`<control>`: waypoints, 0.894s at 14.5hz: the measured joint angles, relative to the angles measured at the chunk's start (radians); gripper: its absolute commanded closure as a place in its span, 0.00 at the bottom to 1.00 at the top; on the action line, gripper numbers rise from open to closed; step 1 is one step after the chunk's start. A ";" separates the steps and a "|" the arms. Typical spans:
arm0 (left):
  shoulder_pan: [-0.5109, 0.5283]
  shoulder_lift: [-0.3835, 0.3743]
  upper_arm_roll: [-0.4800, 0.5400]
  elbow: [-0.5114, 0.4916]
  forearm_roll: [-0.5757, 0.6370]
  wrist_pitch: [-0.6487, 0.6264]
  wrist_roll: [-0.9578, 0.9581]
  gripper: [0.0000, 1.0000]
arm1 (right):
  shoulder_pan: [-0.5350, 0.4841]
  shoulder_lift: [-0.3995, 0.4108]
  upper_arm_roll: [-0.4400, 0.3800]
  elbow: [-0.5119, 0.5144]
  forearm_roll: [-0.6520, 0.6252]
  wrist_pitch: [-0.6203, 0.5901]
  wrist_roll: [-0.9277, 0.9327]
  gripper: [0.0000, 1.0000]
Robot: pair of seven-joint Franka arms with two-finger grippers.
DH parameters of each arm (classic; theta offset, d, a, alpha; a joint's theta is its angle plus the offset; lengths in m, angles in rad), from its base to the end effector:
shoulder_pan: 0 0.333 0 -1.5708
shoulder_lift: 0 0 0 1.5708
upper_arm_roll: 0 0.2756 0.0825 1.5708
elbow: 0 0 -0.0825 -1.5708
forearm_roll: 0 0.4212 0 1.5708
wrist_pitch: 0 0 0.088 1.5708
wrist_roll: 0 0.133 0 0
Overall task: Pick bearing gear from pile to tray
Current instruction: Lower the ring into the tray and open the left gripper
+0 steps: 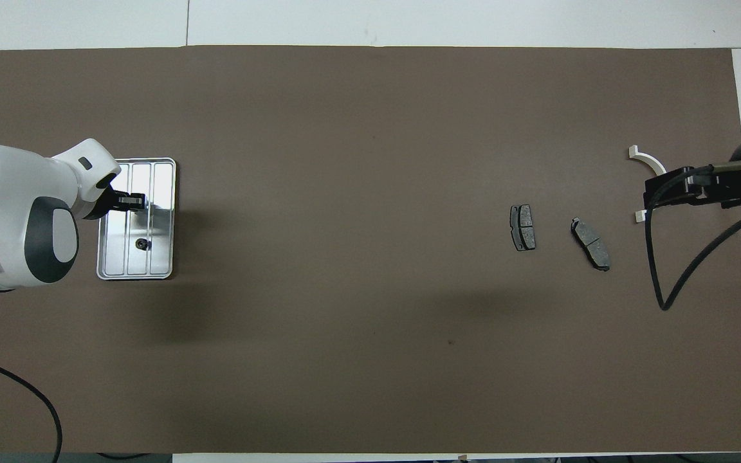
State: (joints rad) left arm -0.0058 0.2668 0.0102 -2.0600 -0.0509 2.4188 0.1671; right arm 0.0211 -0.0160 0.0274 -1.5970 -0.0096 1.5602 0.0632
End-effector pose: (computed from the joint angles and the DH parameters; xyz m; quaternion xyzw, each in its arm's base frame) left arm 0.6152 0.0017 0.2238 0.9968 -0.0632 0.0472 0.0124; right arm 0.5847 0.0272 0.5533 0.9999 -0.0074 -0.0101 0.0056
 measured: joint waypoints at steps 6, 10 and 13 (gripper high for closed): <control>0.000 0.010 0.000 -0.029 0.000 0.043 0.000 1.00 | 0.002 -0.001 0.000 0.000 0.004 0.000 0.000 0.00; 0.000 0.012 0.000 -0.033 0.000 0.061 0.000 0.65 | 0.002 -0.002 0.000 0.000 0.004 0.000 0.000 0.00; 0.000 0.012 0.001 -0.033 0.000 0.060 0.000 0.00 | 0.002 -0.003 0.000 0.000 0.004 0.000 0.000 0.00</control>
State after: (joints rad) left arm -0.0058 0.2787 0.0111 -2.0929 -0.0509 2.4786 0.1671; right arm 0.0227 -0.0191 0.0274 -1.5970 -0.0060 1.5602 0.0634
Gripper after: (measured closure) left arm 0.604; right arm 0.000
